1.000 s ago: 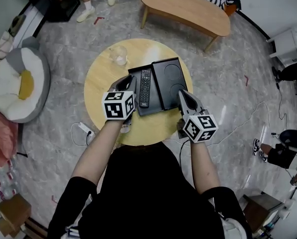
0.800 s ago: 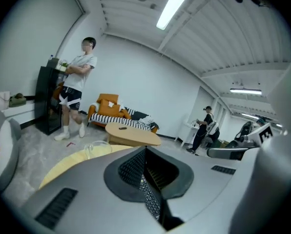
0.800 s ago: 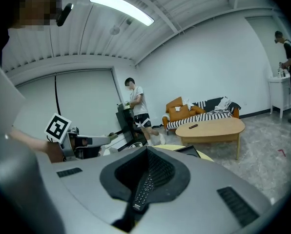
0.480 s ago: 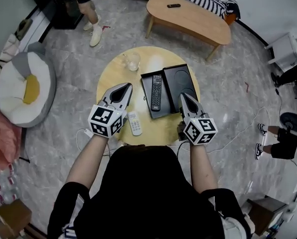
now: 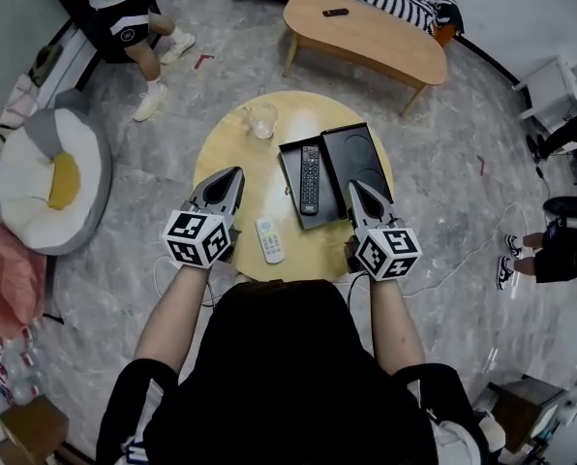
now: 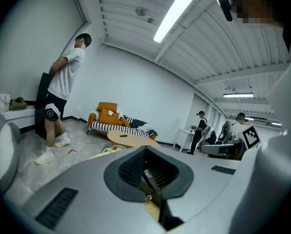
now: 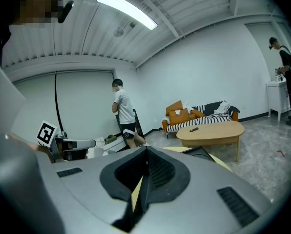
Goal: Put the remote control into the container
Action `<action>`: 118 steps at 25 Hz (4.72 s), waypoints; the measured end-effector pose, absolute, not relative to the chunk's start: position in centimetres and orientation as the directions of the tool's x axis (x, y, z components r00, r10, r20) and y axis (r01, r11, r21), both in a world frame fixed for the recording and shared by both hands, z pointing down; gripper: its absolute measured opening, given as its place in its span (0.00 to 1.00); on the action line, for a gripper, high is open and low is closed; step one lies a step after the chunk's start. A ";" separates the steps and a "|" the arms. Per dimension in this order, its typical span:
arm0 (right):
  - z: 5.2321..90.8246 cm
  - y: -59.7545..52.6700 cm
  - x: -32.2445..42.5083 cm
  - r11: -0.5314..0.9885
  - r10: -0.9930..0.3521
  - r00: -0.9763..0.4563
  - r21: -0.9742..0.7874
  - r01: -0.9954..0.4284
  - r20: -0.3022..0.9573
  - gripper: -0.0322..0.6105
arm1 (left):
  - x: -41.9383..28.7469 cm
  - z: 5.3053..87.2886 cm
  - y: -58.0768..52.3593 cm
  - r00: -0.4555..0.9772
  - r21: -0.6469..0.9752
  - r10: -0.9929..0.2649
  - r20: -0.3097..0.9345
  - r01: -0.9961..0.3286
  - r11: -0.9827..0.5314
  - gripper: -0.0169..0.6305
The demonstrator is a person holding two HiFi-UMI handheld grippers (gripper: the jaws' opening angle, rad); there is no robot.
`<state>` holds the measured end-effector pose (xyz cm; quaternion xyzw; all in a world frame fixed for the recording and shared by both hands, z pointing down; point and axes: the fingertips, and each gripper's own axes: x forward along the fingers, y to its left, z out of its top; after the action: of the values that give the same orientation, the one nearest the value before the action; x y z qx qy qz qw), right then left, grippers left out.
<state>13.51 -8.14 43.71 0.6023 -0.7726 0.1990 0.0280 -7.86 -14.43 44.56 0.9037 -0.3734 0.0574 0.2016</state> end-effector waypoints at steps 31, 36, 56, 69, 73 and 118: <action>58.3 -1.9 -3.6 0.245 -0.681 -0.294 -0.170 -0.954 0.671 0.33 | -17.7 49.8 -8.8 0.758 0.308 -0.538 0.370 -0.646 -0.699 0.04; 63.0 -1.1 -4.1 0.222 -0.579 -0.239 -0.132 -0.966 0.780 0.47 | -20.2 49.9 -8.2 0.741 0.288 -0.546 0.392 -0.662 -0.692 0.04; 68.0 -1.8 -4.4 0.145 -0.474 -0.101 -0.035 -0.989 0.875 0.50 | -25.3 52.9 -7.1 0.667 0.329 -0.580 0.468 -0.740 -0.587 0.04; 64.4 -3.1 -4.1 0.125 -0.535 -0.127 -0.071 -0.990 0.835 0.46 | -24.1 52.4 -7.3 0.681 0.331 -0.585 0.440 -0.729 -0.599 0.04; 62.0 -3.9 -4.0 0.138 -0.577 -0.141 -0.074 -0.988 0.804 0.46 | -23.5 52.1 -7.4 0.686 0.336 -0.590 0.425 -0.725 -0.602 0.04; 64.1 -15.7 9.6 0.071 -0.542 -0.038 0.001 -0.998 0.840 0.46 | -18.1 51.7 -10.7 0.555 0.321 -0.664 0.501 -0.832 -0.453 0.04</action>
<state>9.60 -15.69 64.08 0.5990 -0.6425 0.3255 0.3500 -18.14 -10.73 51.65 0.8384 -0.4459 0.1536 0.2731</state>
